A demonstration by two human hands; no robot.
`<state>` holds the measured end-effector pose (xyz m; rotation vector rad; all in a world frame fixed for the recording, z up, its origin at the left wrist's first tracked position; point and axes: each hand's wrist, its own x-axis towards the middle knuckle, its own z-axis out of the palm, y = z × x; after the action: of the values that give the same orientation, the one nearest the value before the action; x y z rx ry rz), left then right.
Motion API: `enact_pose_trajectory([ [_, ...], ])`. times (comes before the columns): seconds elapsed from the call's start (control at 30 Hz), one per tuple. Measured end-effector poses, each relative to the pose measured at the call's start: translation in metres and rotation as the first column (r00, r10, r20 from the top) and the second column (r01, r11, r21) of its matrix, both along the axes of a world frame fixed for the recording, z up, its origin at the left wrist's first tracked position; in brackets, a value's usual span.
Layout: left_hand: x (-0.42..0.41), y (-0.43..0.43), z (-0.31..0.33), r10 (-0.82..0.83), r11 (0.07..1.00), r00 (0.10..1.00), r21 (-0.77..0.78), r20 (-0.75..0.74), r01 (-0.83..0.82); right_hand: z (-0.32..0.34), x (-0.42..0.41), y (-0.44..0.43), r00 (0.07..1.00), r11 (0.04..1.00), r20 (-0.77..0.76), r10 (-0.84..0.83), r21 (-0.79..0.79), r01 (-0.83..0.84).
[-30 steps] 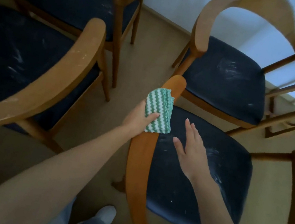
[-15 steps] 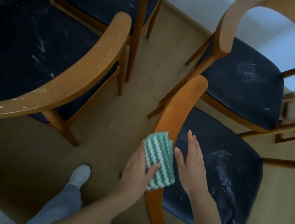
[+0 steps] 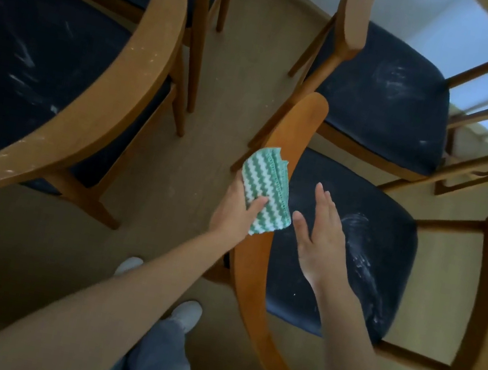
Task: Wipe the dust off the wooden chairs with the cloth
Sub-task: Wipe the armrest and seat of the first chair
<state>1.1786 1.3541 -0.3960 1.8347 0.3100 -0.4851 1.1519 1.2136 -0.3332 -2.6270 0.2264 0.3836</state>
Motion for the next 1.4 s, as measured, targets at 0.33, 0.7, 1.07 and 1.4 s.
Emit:
enact_pose_trajectory([
  [0.33, -0.185, -0.054, 0.011, 0.051, 0.995, 0.949, -0.062, -0.312, -0.074, 0.006, -0.063, -0.012, 0.995, 0.997, -0.057, -0.077, -0.028, 0.076],
  [0.7, -0.103, -0.025, -0.010, 0.215, 0.977, 0.977, -0.017, -0.002, -0.215, 0.016, -0.081, -0.009, 0.992, 0.992, -0.039, -0.123, -0.044, 0.121],
  [1.07, -0.093, -0.029, -0.005, 0.290, 0.955, 0.957, -0.069, -0.007, -0.290, 0.015, -0.101, -0.001, 0.982, 0.984, -0.062, -0.177, -0.034, 0.175],
  [1.4, -0.221, -0.080, 0.020, 0.064, 0.998, 0.937, 0.007, -0.343, -0.066, 0.022, -0.128, -0.024, 0.971, 0.975, -0.109, -0.214, -0.089, 0.205],
])
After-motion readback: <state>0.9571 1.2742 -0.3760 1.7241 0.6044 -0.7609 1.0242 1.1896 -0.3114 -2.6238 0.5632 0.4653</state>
